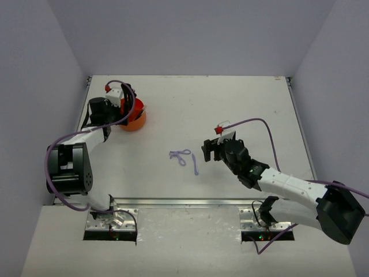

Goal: Organize the makeup

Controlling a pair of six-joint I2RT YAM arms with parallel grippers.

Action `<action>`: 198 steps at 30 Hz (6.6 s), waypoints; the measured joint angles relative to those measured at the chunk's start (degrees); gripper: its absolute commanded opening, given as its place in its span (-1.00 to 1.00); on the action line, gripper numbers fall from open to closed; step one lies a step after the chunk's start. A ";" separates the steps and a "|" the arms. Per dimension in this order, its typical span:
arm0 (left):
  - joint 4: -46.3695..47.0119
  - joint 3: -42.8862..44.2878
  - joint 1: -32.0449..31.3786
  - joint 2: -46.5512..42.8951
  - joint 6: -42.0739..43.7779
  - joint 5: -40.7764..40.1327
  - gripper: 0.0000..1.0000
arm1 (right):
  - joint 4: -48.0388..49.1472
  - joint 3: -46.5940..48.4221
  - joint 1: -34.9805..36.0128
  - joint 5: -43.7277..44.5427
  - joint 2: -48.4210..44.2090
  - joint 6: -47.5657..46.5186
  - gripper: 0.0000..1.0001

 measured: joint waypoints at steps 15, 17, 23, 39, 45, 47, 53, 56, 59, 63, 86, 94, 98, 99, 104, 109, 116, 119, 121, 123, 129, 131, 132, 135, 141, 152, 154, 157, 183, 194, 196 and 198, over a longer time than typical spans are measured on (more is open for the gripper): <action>-0.42 -0.13 -0.24 1.04 1.26 -2.71 0.49 | -0.94 0.02 0.00 0.26 0.74 -0.03 0.64; -0.42 -0.15 -0.24 1.25 2.06 -3.91 0.49 | -0.96 0.02 0.00 0.26 0.74 -0.02 0.64; -0.10 -0.05 -0.24 1.76 3.63 -7.98 0.49 | -0.98 0.02 0.00 0.27 0.72 -0.02 0.64; 0.00 6.68 -0.24 7.10 3.87 -15.93 0.50 | -8.53 5.26 0.00 0.33 14.01 1.51 0.58; 0.35 7.50 -0.24 7.10 3.62 -16.02 0.52 | -11.52 8.93 0.03 -0.16 20.26 2.30 0.43; 0.37 7.50 -0.24 7.10 3.51 -15.96 0.52 | -11.90 9.92 0.18 -0.69 21.60 2.38 0.38; 0.38 7.50 -0.24 7.10 3.28 -16.14 0.52 | -11.44 10.75 3.45 -2.04 22.36 0.92 0.25; 0.29 7.50 -0.24 7.10 2.77 -15.85 0.52 | -11.21 10.87 5.10 -3.37 22.48 0.50 0.22; 0.05 7.50 -0.24 7.08 2.29 -15.37 0.52 | -11.43 11.41 6.02 -4.31 23.81 0.62 0.17; -0.11 7.50 -0.24 7.08 1.98 -15.09 0.52 | -14.07 14.00 6.29 -4.43 27.27 1.67 0.12; -3.32 8.81 -0.02 -1.14 0.95 -14.77 0.53 | -18.06 21.85 6.47 -20.17 28.39 -10.02 0.27; -4.49 7.03 -0.02 -6.94 0.27 -11.90 0.54 | -19.68 29.16 6.54 -22.62 38.75 -9.77 0.26; -4.70 5.94 -0.02 -9.69 -0.45 -9.28 0.54 | -21.58 32.35 6.72 -22.31 43.36 -9.75 0.17; -4.69 5.61 -0.02 -10.02 -0.58 -8.79 0.54 | -21.86 33.03 6.77 -22.03 44.05 -9.74 0.13; -4.76 3.53 -0.02 -10.56 -1.26 -6.88 0.54 | -21.97 34.55 6.88 -21.47 45.58 -9.39 -0.29; -5.90 2.89 -0.02 -10.63 -2.41 -4.95 0.53 | -21.76 35.52 6.88 -20.28 46.47 -8.98 -0.72; -8.59 2.08 -0.02 -14.89 -4.91 4.58 0.50 | -19.95 35.10 6.93 -20.57 46.47 -8.95 -0.87; -10.52 1.36 -0.06 -19.02 -4.04 12.08 0.53 | -17.55 32.40 6.93 -22.01 44.29 -8.73 -0.86; -12.50 0.90 -0.07 -22.14 -1.89 17.78 0.58 | -15.61 30.34 6.93 -23.10 41.82 -8.27 -0.84; -14.56 0.03 -0.21 -25.37 1.45 22.92 0.62 | -13.21 28.49 6.93 -24.17 38.43 -7.52 -0.84; -18.59 -5.99 -2.74 -32.58 10.02 30.67 0.68 | -1.71 25.97 6.93 -28.47 30.18 -4.60 -0.83; -19.69 -8.22 -3.66 -33.55 11.76 32.61 0.70 | 1.57 25.99 6.93 -29.97 29.49 -3.37 -0.83; -20.32 -9.27 -4.01 -33.98 12.51 33.56 0.72 | 2.97 26.05 6.93 -30.70 29.30 -2.69 -0.83; -21.98 -10.49 -4.55 -34.85 13.58 36.37 0.78 | 3.51 27.17 6.93 -31.40 29.39 -0.45 -0.84; -23.16 -10.52 -5.01 -36.19 14.25 39.81 0.81 | 5.17 28.82 7.06 -30.18 29.41 3.78 -0.85; -21.03 -9.82 -5.11 -33.90 -1.73 42.28 0.87 | 16.01 26.55 14.60 -8.23 29.18 0.86 -0.89; -19.65 -9.01 -5.11 -33.90 -4.49 42.61 0.88 | 18.53 26.76 14.99 -5.28 30.01 0.28 -0.89; -17.12 -7.80 -5.11 -33.90 -8.66 42.63 0.88 | 20.71 27.25 15.32 -2.23 31.84 -0.35 -0.89; -29.48 2.73 -5.58 -34.56 -0.23 38.34 0.82 | 5.85 21.08 15.56 -15.81 20.66 -58.76 -1.00; -34.88 3.78 -10.36 -30.45 5.39 38.39 0.85 | 16.65 20.59 15.56 -14.27 30.06 -85.37 -1.00; -35.03 3.78 -10.41 -30.03 6.15 38.34 0.83 | 18.01 20.43 15.57 -14.25 30.61 -88.00 -1.00; -35.25 3.78 -10.57 -29.30 6.73 38.26 0.82 | 19.49 20.29 15.67 -14.21 30.97 -90.34 -1.00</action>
